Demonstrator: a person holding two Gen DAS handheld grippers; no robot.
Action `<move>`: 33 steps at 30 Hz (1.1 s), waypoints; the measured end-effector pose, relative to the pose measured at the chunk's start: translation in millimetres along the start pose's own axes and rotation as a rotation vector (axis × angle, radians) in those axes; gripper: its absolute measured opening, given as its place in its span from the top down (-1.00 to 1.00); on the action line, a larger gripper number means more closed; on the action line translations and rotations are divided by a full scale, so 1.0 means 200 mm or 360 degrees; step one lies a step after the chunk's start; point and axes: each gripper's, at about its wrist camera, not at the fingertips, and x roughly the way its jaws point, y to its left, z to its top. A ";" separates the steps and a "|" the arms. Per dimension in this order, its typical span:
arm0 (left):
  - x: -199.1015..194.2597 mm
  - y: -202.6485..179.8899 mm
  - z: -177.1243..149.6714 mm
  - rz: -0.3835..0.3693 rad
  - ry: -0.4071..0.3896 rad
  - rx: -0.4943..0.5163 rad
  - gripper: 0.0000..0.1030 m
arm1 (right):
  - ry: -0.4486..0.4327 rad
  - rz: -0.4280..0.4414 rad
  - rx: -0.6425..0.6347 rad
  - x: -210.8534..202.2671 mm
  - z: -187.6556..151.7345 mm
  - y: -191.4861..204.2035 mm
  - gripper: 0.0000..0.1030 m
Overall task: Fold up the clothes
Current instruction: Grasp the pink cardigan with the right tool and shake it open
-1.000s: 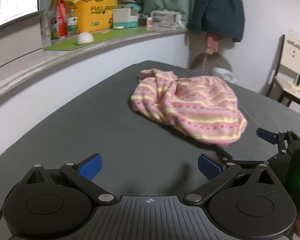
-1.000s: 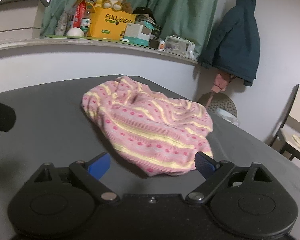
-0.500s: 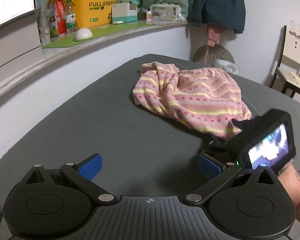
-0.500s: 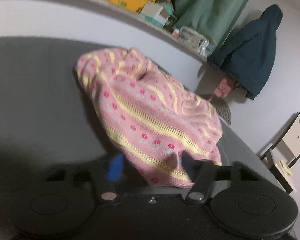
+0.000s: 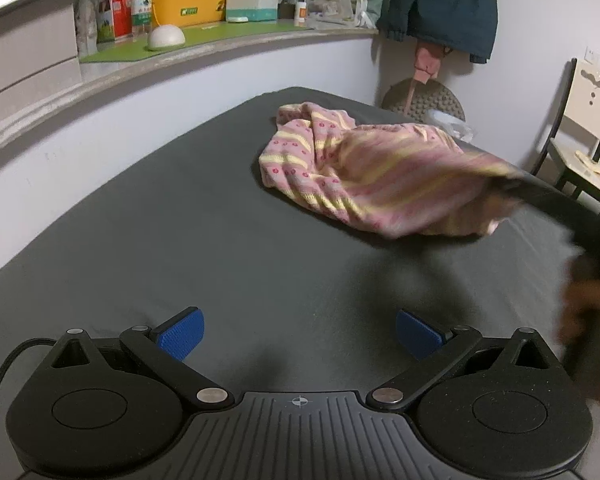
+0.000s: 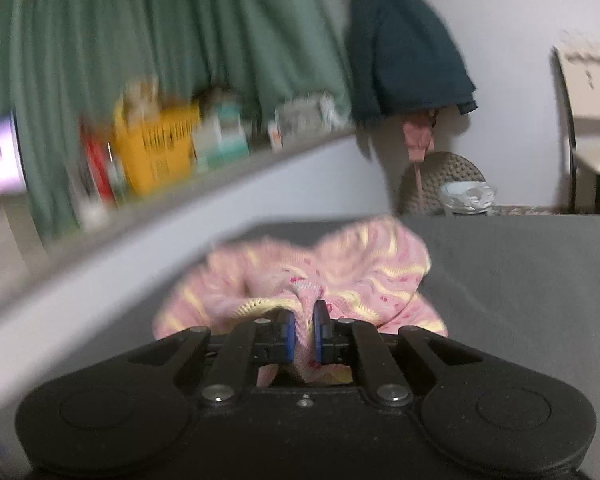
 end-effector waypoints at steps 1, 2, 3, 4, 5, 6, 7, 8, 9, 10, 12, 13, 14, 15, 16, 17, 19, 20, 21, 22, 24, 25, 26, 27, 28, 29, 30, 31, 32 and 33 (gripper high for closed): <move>0.00 0.00 0.00 -0.0004 0.0005 -0.0010 -1.00 | -0.0035 0.0030 0.0051 -0.07 0.04 -0.04 0.82; 0.00 0.01 0.01 -0.0008 0.0009 -0.0019 -1.00 | -0.0058 0.0050 0.0077 -0.15 0.06 -0.08 0.82; 0.00 0.00 0.01 -0.0017 0.0009 -0.0026 -1.00 | -0.0072 0.0065 0.0089 -0.22 0.08 -0.11 0.82; 0.00 0.00 0.00 -0.0027 0.0008 -0.0032 -1.00 | -0.0086 0.0081 0.0102 -0.29 0.09 -0.15 0.82; 0.00 -0.02 0.00 -0.0022 0.0006 -0.0022 -1.00 | -0.0077 0.0081 0.0095 -0.35 0.10 -0.18 0.82; 0.00 -0.03 0.00 -0.0011 0.0007 -0.0006 -1.00 | -0.0045 0.0067 0.0070 -0.39 0.09 -0.20 0.82; 0.01 -0.04 -0.01 0.0006 0.0017 0.0017 -1.00 | -0.0012 0.0053 0.0044 -0.43 0.08 -0.22 0.82; 0.02 -0.06 -0.01 0.0010 0.0033 0.0033 -1.00 | 0.0020 0.0039 0.0019 -0.48 0.08 -0.24 0.82; 0.03 -0.08 -0.01 0.0014 0.0049 0.0050 -1.00 | 0.0063 0.0020 0.0004 -0.51 0.06 -0.25 0.82; 0.04 -0.09 -0.01 0.0000 0.0069 0.0056 -1.00 | 0.0086 0.0019 -0.0014 -0.55 0.04 -0.25 0.82; 0.05 -0.11 -0.02 -0.0040 0.0102 0.0067 -1.00 | 0.0075 0.0062 -0.0075 -0.67 -0.02 -0.22 0.82; 0.05 -0.12 -0.02 -0.0042 0.0109 0.0078 -1.00 | 0.0069 0.0084 -0.0105 -0.72 -0.05 -0.20 0.83; 0.06 -0.13 -0.01 -0.0043 0.0115 0.0089 -1.00 | 0.0063 0.0106 -0.0135 -0.78 -0.08 -0.19 0.85; 0.06 -0.13 -0.01 -0.0044 0.0121 0.0100 -1.00 | 0.0058 0.0128 -0.0166 -0.84 -0.10 -0.17 0.87; 0.06 -0.13 -0.01 -0.0048 0.0123 0.0104 -1.00 | 0.0052 0.0150 -0.0196 -0.89 -0.13 -0.16 0.87; 0.07 -0.13 -0.01 -0.0052 0.0125 0.0107 -1.00 | 0.0050 0.0186 -0.0205 -0.95 -0.16 -0.14 0.87; 0.07 -0.13 0.00 -0.0059 0.0129 0.0113 -1.00 | 0.0058 0.0280 -0.0196 -1.04 -0.19 -0.10 0.87; 0.07 -0.14 0.00 -0.0063 0.0130 0.0116 -1.00 | 0.0065 0.0316 -0.0211 -1.08 -0.21 -0.07 0.87; 0.07 -0.14 0.00 -0.0066 0.0132 0.0119 -1.00 | 0.0093 0.0358 -0.0226 -1.10 -0.22 -0.05 0.87; 0.08 -0.14 0.00 -0.0070 0.0134 0.0122 -1.00 | 0.0179 0.0406 -0.0232 -1.10 -0.24 -0.04 0.86; 0.08 -0.14 0.01 -0.0083 0.0133 0.0147 -1.00 | 0.0404 0.0454 -0.0268 -1.05 -0.27 -0.03 0.82; 0.07 -0.15 0.01 -0.0091 0.0131 0.0162 -1.00 | 0.0483 0.0407 -0.0348 -1.03 -0.29 0.00 0.78; 0.07 -0.15 0.01 -0.0102 0.0131 0.0164 -1.00 | 0.0512 0.0378 -0.0423 -1.03 -0.29 0.02 0.76; 0.07 -0.15 0.02 -0.0114 0.0131 0.0166 -1.00 | 0.0493 0.0366 -0.0493 -1.02 -0.28 0.04 0.72; 0.07 -0.14 0.02 -0.0131 0.0129 0.0164 -1.00 | 0.0464 0.0359 -0.0531 -1.02 -0.25 0.06 0.62; 0.07 -0.13 0.03 -0.0149 0.0126 0.0161 -1.00 | 0.0422 0.0339 -0.0530 -1.00 -0.21 0.06 0.27; 0.07 -0.12 0.04 -0.0167 0.0124 0.0158 -1.00 | 0.0378 0.0304 -0.0520 -0.97 -0.17 0.06 -0.09; 0.06 -0.11 0.03 -0.0174 0.0118 0.0147 -1.00 | 0.0347 0.0262 -0.0514 -0.92 -0.12 0.06 -0.18; 0.05 -0.09 0.03 -0.0181 0.0112 0.0134 -1.00 | 0.0330 0.0213 -0.0510 -0.83 -0.07 0.06 -0.18; 0.06 -0.09 0.03 -0.0192 0.0109 0.0128 -1.00 | 0.0327 0.0149 -0.0508 -0.72 -0.02 0.04 -0.17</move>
